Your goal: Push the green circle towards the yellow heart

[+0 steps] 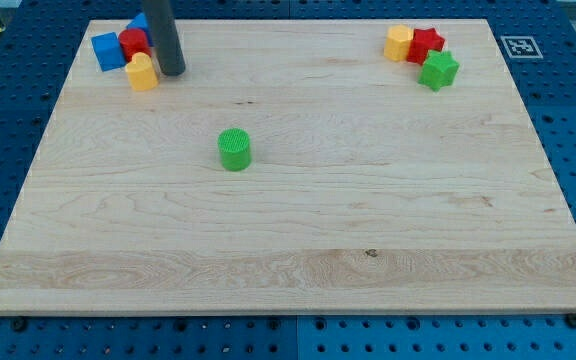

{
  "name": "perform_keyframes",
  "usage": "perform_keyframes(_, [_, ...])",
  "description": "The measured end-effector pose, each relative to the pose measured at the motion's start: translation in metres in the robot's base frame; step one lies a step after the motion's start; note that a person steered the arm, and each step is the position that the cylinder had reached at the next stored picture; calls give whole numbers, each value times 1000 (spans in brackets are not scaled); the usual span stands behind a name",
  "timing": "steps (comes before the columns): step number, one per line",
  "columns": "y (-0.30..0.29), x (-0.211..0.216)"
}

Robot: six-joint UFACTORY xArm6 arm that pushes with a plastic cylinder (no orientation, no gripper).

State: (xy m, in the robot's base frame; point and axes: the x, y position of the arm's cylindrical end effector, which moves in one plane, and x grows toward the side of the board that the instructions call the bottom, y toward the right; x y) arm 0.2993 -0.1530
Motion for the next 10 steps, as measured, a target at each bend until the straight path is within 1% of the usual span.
perform_keyframes(1, [25,1])
perform_keyframes(2, [62,32])
perform_keyframes(4, [110,152])
perform_keyframes(5, [129,199])
perform_keyframes(6, [130,208])
perform_keyframes(7, [114,216])
perform_keyframes(9, [76,197])
perform_keyframes(10, [63,176])
